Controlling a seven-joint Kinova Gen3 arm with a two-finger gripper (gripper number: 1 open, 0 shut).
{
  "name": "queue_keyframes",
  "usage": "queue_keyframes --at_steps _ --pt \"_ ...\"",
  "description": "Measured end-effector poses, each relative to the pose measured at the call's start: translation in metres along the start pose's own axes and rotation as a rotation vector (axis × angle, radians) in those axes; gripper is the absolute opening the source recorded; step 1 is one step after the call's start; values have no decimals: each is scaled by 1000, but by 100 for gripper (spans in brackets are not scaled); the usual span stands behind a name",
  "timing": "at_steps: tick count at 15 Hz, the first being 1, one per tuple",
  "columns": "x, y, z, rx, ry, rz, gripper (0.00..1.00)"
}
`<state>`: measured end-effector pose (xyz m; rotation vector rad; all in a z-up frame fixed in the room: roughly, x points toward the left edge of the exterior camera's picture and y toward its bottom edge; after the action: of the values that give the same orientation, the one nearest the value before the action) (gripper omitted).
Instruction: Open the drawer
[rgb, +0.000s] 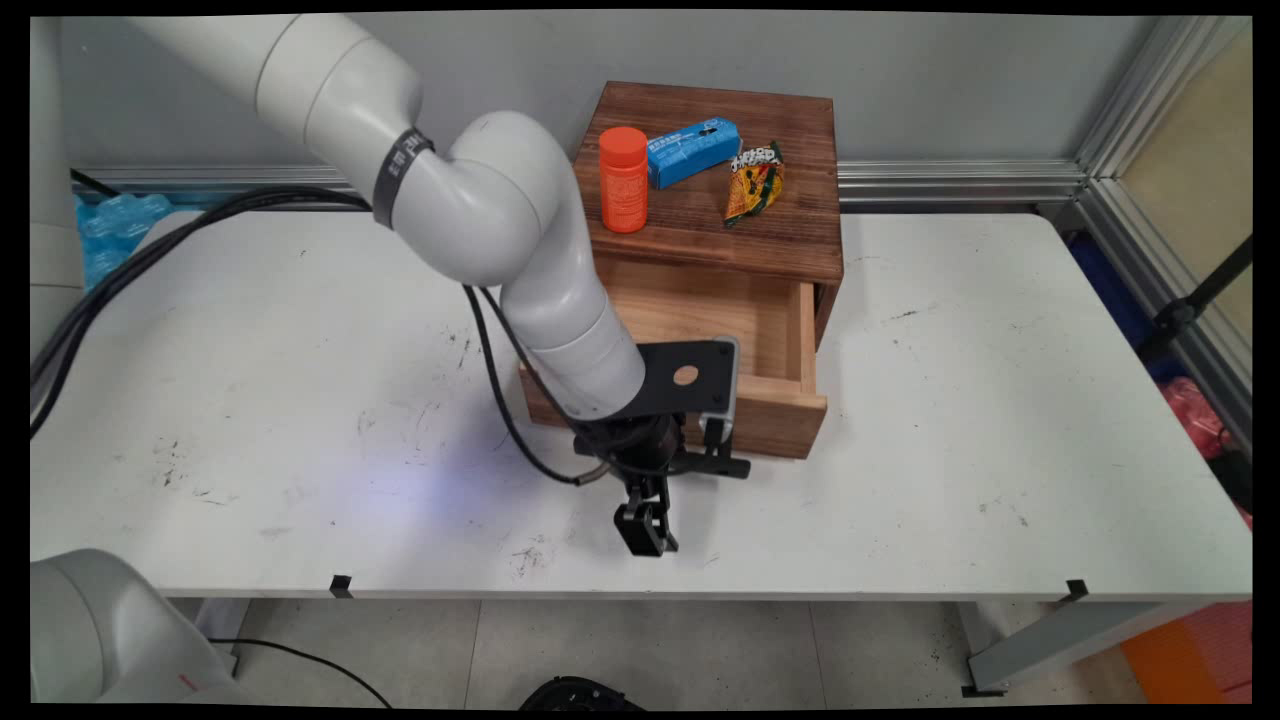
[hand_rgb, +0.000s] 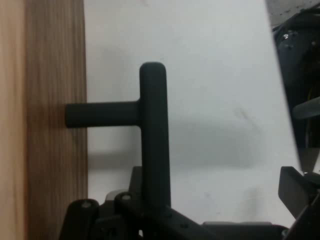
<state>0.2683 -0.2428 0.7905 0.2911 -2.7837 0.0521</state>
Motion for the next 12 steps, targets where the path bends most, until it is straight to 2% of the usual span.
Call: queue_keyframes --at_steps 12 --pt "4 52 3 -24 -3 1 100"
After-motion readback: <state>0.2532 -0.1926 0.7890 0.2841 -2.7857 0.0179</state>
